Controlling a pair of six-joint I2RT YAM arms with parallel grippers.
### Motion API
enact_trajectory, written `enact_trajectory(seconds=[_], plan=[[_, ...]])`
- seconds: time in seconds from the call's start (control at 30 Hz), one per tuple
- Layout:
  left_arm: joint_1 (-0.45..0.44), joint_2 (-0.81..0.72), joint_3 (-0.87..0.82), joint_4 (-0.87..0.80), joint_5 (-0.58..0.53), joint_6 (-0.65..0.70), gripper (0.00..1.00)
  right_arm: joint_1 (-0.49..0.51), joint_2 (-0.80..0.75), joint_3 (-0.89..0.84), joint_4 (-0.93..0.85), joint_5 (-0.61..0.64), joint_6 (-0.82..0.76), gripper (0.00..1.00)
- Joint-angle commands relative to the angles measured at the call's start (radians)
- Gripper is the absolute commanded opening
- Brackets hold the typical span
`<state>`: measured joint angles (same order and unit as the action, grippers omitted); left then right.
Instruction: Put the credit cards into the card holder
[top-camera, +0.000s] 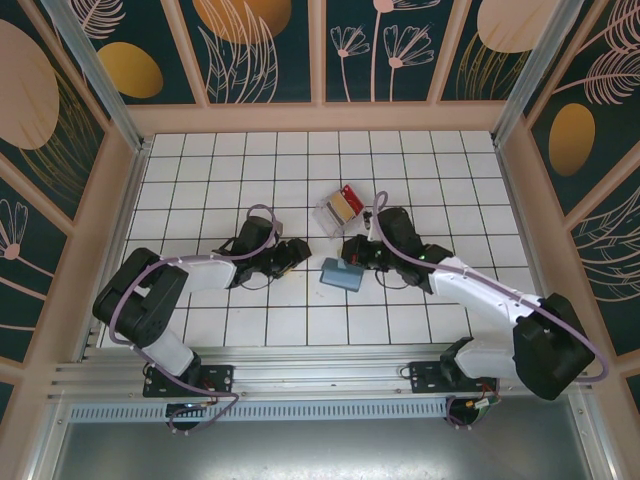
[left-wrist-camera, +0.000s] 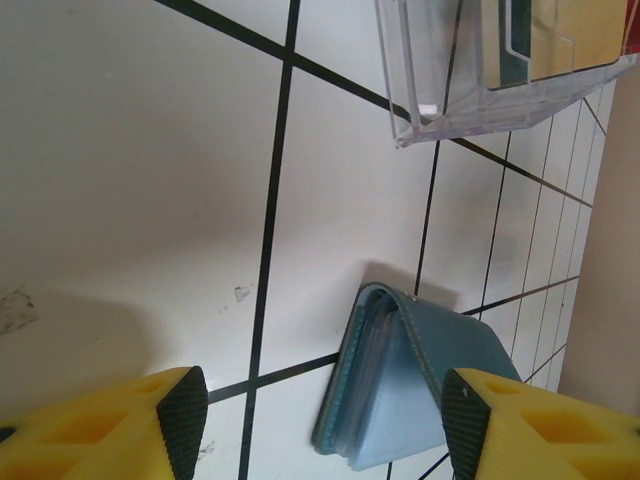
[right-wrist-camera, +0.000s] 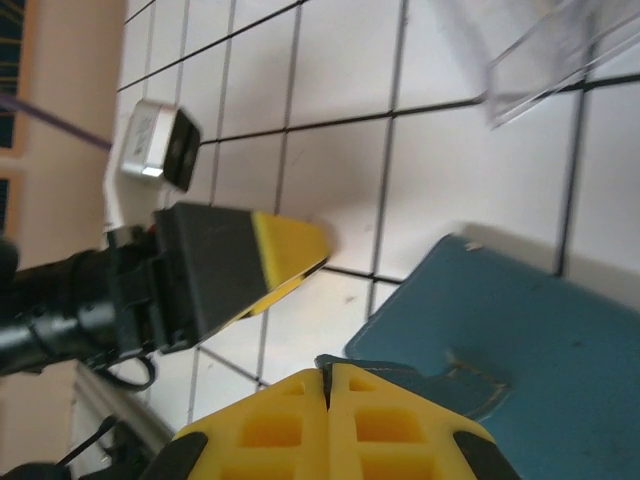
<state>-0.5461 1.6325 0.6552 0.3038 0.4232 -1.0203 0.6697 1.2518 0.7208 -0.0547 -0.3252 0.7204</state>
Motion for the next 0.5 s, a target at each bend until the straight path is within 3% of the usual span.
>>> enact_trajectory(seconds=[0.0, 0.2, 0.47], plan=[[-0.001, 0.003, 0.024, 0.031, 0.029, 0.035, 0.65, 0.048, 0.039, 0.023, 0.089, -0.073, 0.078, 0.0], [0.0, -0.027, 0.026, -0.013, -0.002, 0.064, 0.66, 0.046, 0.11, 0.085, 0.157, -0.081, 0.084, 0.0], [-0.002, -0.092, 0.046, -0.139, -0.127, 0.113, 0.68, -0.172, 0.078, -0.065, 0.175, -0.017, 0.046, 0.0]])
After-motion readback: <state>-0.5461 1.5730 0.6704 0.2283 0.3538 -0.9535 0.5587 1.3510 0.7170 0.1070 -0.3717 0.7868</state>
